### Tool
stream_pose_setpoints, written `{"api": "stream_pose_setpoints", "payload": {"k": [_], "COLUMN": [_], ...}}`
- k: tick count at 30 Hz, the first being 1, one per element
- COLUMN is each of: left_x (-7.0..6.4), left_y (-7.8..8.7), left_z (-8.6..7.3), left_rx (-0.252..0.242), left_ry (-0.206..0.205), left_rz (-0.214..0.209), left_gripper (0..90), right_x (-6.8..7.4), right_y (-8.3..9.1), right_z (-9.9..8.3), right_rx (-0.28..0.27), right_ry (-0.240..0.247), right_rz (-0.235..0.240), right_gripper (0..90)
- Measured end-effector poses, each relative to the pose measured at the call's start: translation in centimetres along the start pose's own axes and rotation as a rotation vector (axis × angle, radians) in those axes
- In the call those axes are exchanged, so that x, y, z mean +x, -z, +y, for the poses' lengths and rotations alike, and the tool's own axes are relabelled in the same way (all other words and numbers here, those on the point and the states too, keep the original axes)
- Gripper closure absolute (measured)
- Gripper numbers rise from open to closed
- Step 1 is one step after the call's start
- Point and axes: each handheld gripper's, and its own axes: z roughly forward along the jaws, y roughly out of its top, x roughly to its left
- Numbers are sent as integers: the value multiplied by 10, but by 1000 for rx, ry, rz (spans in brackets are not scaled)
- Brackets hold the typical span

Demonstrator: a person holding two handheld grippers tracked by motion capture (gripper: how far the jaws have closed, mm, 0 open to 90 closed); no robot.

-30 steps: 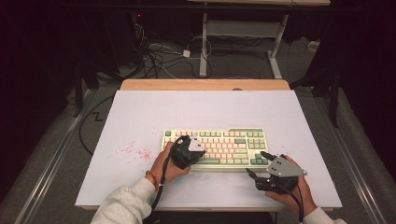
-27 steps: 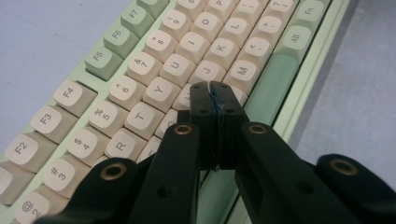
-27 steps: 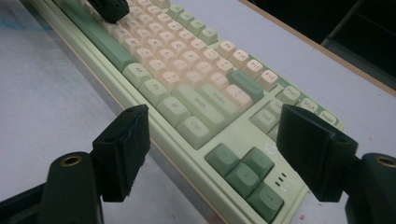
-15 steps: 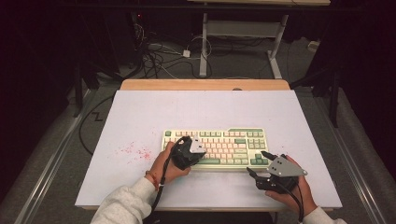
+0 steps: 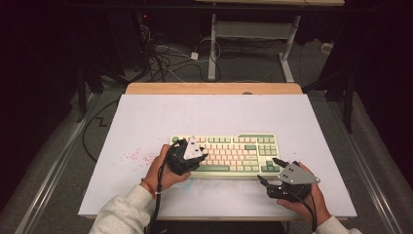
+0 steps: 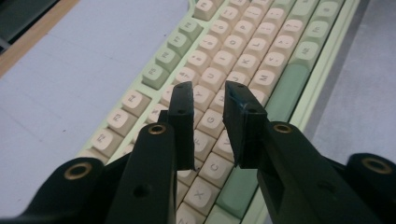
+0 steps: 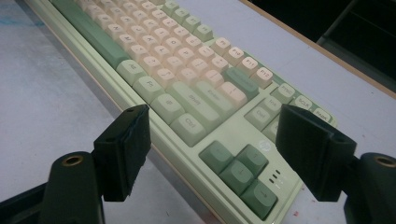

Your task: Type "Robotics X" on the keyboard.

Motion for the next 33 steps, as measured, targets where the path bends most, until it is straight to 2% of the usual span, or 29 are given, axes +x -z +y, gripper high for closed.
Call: {"api": "stream_pose_setpoints", "payload": {"k": [3,6,7,8,11,12,15,18,21,27,33], "left_x": [0,0,1,1,2,2,2,3,3,3,1], "left_y": [4,9,10,12,16,18,22,25,29,37,41], "left_z": [-4,-9,-10,-13,-18,-20,-25,-31,-39,-55,-68], "left_rx": [-7,-19,-20,-26,-36,-40,-49,-60,-64,-56,-30], "left_ry": [-8,-12,-13,-11,-11,-5,1,14,21,35,38], "left_rz": [19,45,46,55,79,86,108,117,123,134,159], "left_gripper": [666,587,587,521,425,425,323,260,217,192,192], "right_x": [0,0,0,0,0,0,0,0,0,-2,-2], "right_y": [0,0,0,0,0,0,0,-1,-1,-3,-8], "right_z": [0,0,0,0,0,0,0,0,1,3,11], "right_rx": [0,-1,-1,-1,0,0,1,3,8,2,-7], "right_ry": [2,1,1,1,1,1,0,-3,-3,-12,-11], "right_rz": [1,1,1,1,2,2,4,5,6,10,41], "right_gripper": [267,267,267,267,267,267,267,267,274,296,415]}}
